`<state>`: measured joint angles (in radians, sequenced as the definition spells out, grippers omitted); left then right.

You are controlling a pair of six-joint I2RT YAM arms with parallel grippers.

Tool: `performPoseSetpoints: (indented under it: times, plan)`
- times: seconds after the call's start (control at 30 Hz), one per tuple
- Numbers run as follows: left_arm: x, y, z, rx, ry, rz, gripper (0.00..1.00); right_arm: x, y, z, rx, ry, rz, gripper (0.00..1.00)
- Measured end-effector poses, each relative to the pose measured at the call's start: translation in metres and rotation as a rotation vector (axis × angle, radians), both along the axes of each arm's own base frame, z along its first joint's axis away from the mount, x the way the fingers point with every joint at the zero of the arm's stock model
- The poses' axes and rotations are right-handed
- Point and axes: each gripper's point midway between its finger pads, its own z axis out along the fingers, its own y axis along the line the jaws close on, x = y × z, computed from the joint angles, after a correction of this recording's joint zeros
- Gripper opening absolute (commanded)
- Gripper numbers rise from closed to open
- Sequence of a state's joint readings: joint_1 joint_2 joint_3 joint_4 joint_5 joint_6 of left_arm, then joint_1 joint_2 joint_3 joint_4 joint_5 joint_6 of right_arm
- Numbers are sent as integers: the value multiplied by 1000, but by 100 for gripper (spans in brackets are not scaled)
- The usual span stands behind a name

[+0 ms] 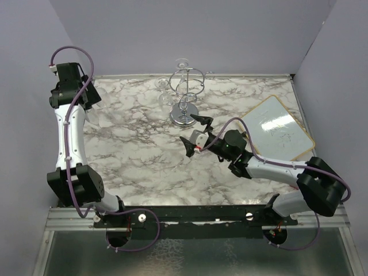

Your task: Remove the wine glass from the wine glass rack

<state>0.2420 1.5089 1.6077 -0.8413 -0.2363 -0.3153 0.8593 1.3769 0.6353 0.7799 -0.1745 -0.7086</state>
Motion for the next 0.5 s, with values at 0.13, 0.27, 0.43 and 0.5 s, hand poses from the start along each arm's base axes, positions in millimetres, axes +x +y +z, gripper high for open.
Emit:
performPoseSetpoints:
  times: [0.13, 0.27, 0.43, 0.5]
  plan:
    - [-7, -7, 28, -1, -80, -23, 89, 10, 4, -9, 23, 94, -35, 100]
    - [-14, -17, 50, -14, -150, -58, 91, 12, 8, 3, 96, 165, -38, 100]
    - [-16, -28, 61, -42, -193, -95, 91, 8, 12, 10, 161, 276, -22, 100]
    - [-15, -34, 62, -63, -201, -119, 91, 7, 14, 12, 184, 338, -21, 100]
